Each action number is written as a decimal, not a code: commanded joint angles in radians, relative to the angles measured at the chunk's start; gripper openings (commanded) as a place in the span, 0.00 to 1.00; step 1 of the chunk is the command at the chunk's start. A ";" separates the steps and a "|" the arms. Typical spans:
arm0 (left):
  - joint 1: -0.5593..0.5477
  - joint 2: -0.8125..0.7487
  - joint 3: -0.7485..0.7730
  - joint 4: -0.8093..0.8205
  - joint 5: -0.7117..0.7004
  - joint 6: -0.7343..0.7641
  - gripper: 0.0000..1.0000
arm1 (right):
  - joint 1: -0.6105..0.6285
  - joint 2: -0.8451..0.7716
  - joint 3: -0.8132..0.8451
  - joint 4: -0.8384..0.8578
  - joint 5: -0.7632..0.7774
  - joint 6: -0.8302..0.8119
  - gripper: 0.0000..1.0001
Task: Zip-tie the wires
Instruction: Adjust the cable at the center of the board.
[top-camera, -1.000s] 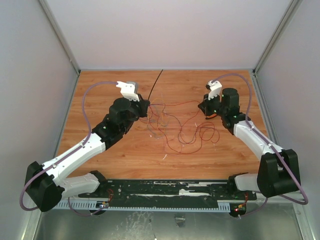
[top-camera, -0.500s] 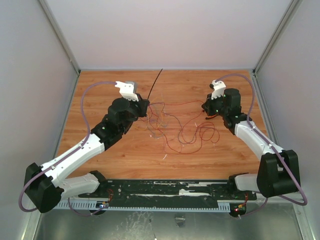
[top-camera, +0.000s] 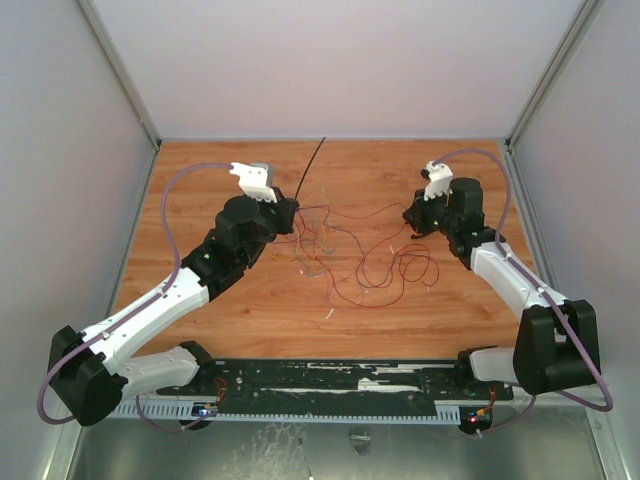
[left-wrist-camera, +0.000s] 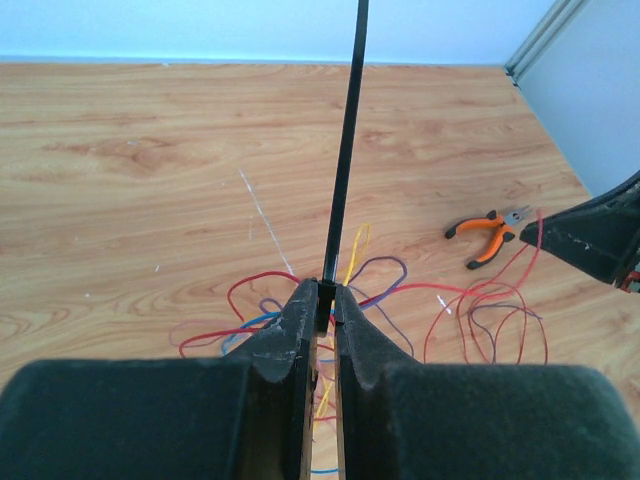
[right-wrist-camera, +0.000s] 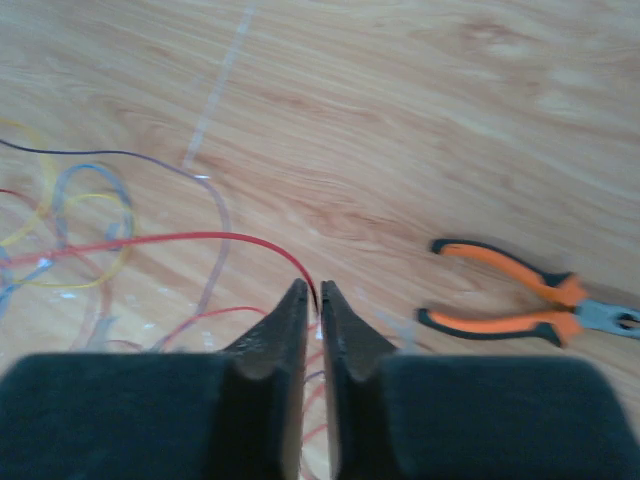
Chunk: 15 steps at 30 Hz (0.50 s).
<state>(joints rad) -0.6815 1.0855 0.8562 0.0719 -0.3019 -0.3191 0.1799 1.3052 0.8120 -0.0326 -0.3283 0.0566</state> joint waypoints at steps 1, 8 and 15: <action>0.010 -0.024 -0.011 0.029 0.009 0.000 0.00 | -0.009 -0.035 0.002 0.042 -0.189 0.036 0.17; 0.011 -0.024 -0.011 0.033 0.023 0.008 0.00 | 0.057 -0.155 0.061 0.107 -0.206 0.266 0.42; 0.011 -0.029 -0.015 0.044 0.050 0.013 0.00 | 0.244 -0.160 0.112 0.303 -0.052 0.560 0.55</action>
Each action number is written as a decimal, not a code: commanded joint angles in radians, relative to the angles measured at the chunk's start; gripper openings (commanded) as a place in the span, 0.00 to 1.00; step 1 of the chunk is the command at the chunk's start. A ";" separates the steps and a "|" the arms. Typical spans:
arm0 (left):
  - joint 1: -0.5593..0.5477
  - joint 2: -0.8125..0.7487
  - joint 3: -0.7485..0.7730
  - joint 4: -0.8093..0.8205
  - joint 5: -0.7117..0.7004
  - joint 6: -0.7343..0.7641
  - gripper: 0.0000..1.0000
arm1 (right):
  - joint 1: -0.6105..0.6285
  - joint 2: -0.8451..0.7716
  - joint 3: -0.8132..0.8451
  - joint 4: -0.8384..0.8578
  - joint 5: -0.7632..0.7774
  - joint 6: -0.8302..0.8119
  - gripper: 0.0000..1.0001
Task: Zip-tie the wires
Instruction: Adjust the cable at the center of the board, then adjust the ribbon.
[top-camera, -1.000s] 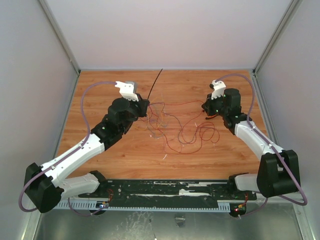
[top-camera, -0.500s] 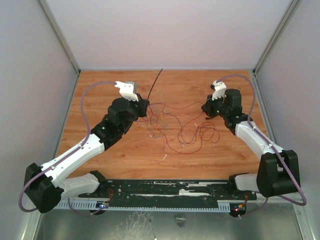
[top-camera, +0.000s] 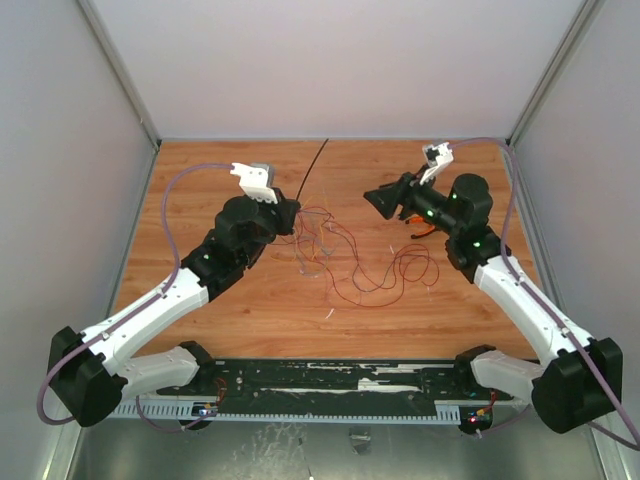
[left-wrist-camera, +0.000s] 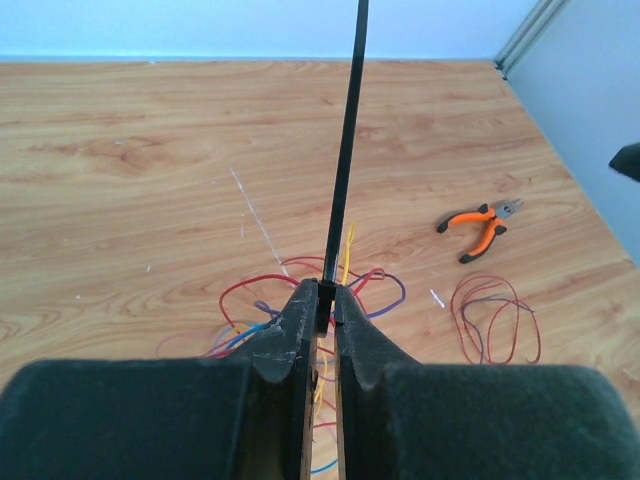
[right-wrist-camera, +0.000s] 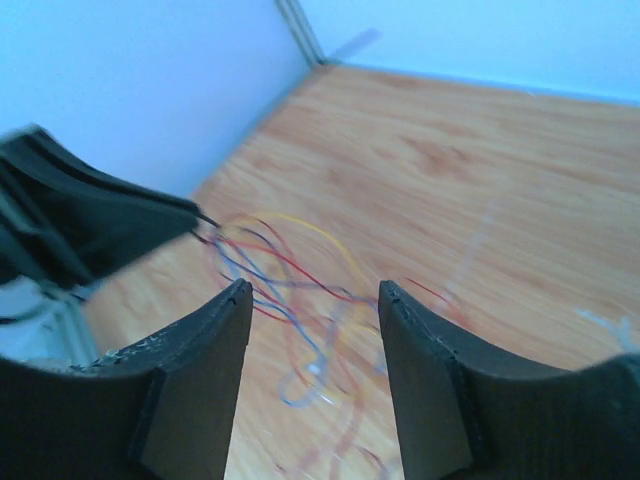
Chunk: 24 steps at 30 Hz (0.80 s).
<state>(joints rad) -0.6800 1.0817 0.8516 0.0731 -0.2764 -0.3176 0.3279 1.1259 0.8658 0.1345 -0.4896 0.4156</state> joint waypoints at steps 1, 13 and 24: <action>0.007 -0.026 -0.013 0.046 0.030 0.012 0.00 | 0.130 0.034 0.064 0.163 0.146 0.223 0.56; 0.009 -0.068 -0.051 0.108 0.092 0.028 0.00 | 0.307 0.246 0.190 0.244 0.326 0.374 0.58; 0.008 -0.064 -0.057 0.135 0.141 0.034 0.00 | 0.360 0.373 0.283 0.240 0.319 0.402 0.53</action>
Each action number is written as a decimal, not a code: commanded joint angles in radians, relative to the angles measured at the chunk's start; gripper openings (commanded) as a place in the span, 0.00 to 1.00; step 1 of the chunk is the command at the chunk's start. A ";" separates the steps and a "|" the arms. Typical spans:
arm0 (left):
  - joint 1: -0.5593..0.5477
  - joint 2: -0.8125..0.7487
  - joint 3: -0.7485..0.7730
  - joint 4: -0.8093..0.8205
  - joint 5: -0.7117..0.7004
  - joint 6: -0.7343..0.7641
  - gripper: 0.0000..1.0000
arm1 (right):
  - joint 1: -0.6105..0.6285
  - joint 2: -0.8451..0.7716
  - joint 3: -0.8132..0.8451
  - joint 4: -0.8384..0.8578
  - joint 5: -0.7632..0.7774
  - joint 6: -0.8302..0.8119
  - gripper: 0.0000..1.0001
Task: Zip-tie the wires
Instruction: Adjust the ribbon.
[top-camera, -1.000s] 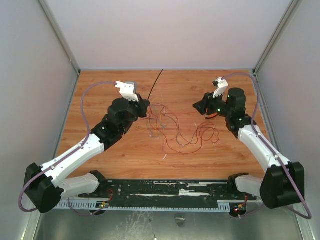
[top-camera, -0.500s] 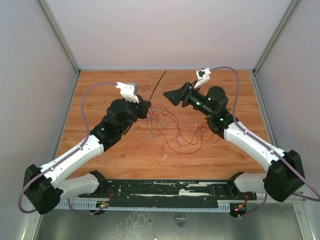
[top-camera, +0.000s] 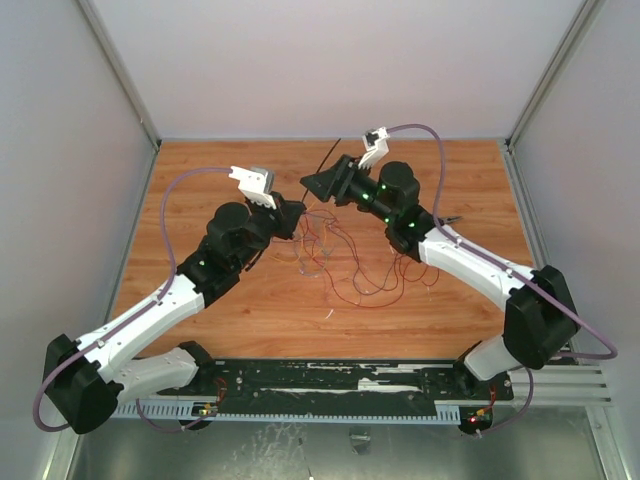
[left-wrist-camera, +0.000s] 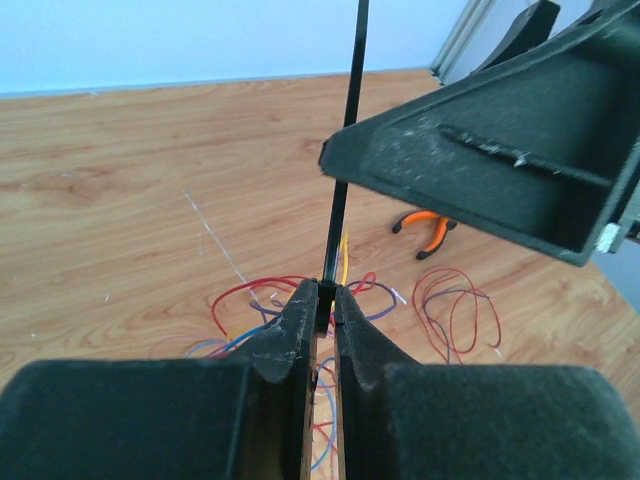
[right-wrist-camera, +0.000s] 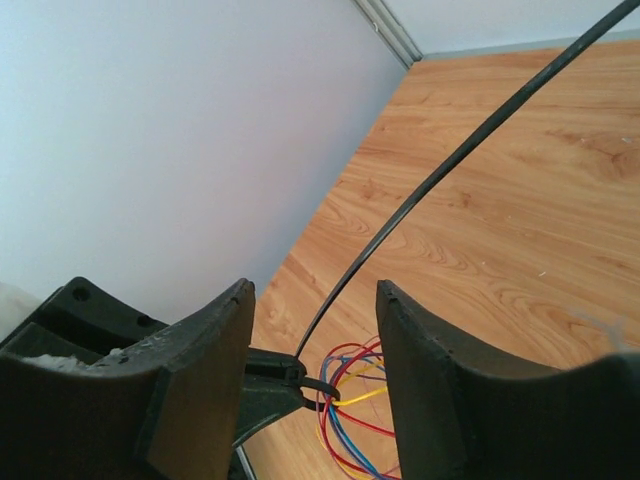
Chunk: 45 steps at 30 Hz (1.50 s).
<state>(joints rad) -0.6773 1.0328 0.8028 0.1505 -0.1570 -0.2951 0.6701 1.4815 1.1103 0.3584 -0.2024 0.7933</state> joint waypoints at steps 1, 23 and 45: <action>0.004 -0.016 -0.011 0.063 0.022 0.010 0.00 | 0.019 0.024 0.039 0.014 0.030 0.026 0.51; 0.004 0.037 -0.074 0.109 0.041 -0.007 0.00 | -0.056 0.049 0.349 -0.237 0.012 -0.088 0.00; 0.004 0.037 -0.021 0.109 0.005 -0.018 0.26 | -0.055 0.023 0.310 -0.309 -0.181 -0.105 0.00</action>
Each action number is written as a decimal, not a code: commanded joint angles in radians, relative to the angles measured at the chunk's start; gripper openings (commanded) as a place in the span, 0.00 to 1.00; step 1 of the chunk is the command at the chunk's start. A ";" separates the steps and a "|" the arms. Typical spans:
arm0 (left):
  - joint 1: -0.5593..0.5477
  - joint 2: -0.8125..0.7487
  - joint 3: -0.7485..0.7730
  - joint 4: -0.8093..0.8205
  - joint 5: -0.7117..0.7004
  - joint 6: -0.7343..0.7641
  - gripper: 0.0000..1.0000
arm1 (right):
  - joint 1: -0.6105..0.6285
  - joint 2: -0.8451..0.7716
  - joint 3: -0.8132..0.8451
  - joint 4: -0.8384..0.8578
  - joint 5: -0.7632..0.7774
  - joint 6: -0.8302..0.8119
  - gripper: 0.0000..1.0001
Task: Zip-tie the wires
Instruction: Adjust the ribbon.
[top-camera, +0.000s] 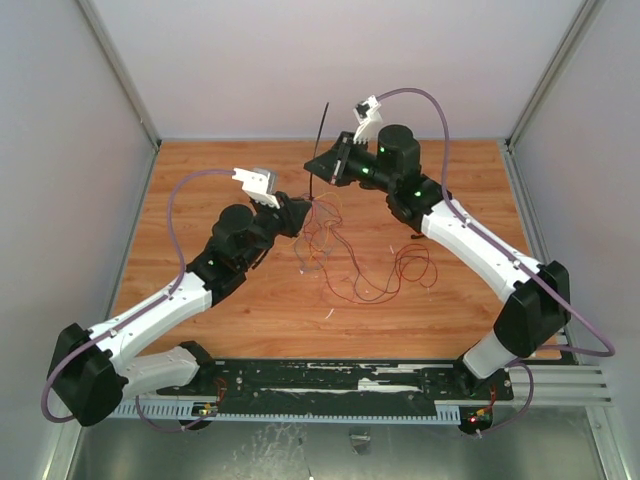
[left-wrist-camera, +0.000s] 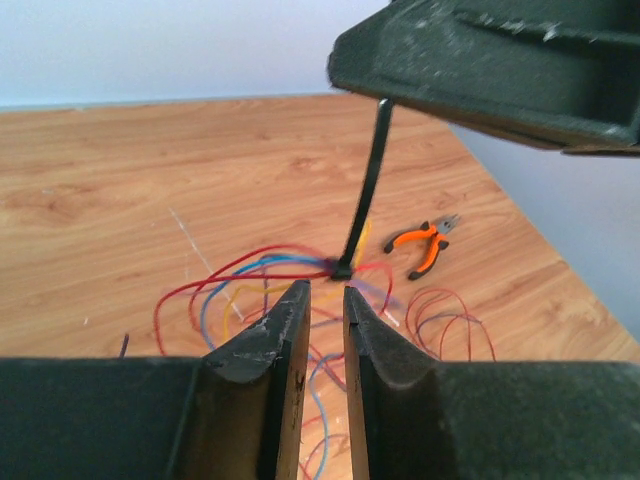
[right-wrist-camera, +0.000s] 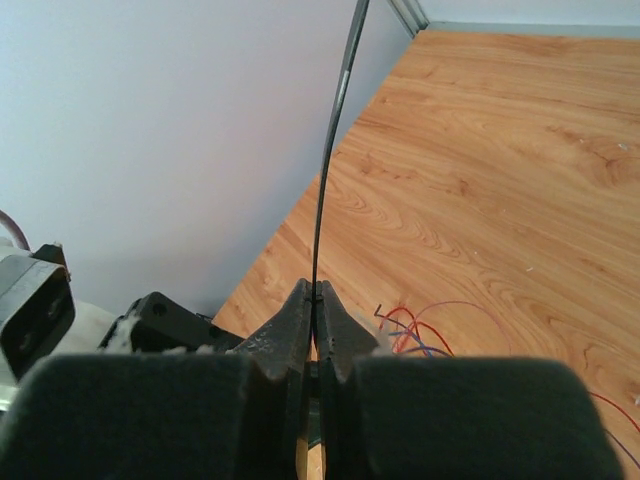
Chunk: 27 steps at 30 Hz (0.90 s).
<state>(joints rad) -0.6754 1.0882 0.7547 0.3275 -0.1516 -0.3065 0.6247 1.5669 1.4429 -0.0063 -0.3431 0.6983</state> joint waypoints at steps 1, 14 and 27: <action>0.003 -0.022 0.031 -0.067 0.003 -0.004 0.31 | -0.010 -0.072 -0.032 0.055 -0.040 -0.011 0.00; 0.002 -0.054 0.076 -0.040 0.068 -0.020 0.48 | -0.004 -0.085 -0.069 0.054 -0.043 -0.013 0.00; 0.003 0.034 0.121 -0.018 0.082 -0.036 0.41 | 0.003 -0.092 -0.068 0.067 -0.045 -0.004 0.00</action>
<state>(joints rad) -0.6754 1.0950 0.8452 0.2741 -0.0830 -0.3267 0.6224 1.5051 1.3804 0.0242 -0.3721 0.6983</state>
